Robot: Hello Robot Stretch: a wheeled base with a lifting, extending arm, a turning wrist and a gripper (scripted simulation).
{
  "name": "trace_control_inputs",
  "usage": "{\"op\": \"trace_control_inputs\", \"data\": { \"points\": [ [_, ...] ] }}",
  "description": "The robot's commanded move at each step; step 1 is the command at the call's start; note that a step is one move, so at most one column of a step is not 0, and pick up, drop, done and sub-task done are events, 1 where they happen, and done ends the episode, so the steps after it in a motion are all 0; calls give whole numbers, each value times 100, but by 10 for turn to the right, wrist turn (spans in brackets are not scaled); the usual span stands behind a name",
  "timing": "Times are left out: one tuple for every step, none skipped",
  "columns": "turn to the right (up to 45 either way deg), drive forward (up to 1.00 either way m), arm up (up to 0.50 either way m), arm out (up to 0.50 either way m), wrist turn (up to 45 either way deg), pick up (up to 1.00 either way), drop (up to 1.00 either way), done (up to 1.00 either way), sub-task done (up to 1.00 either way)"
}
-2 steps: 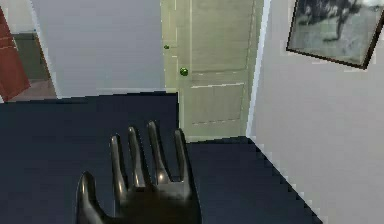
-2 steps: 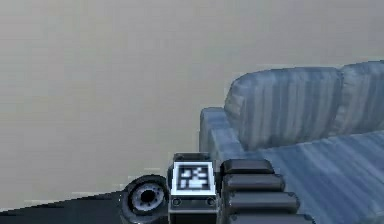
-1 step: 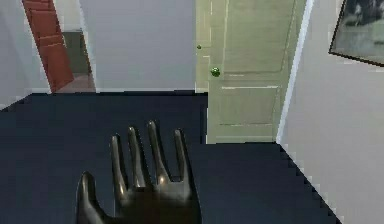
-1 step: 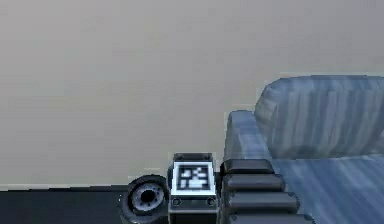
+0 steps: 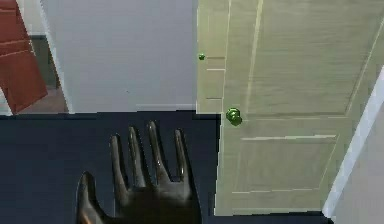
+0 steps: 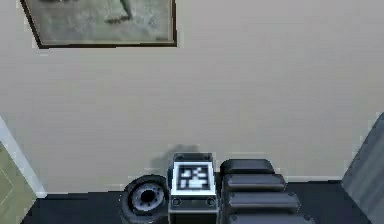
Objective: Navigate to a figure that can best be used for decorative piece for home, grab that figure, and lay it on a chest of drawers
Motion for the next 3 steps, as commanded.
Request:
{"op": "trace_control_inputs", "data": {
  "points": [
    [-450, 0, 0, 0, 0, 0, 0, 0, 0],
    [-270, 0, 0, 0, 0, 0, 0, 0, 0],
    [0, 5, 0, 0, 0, 0, 0, 0, 0]
  ]
}}
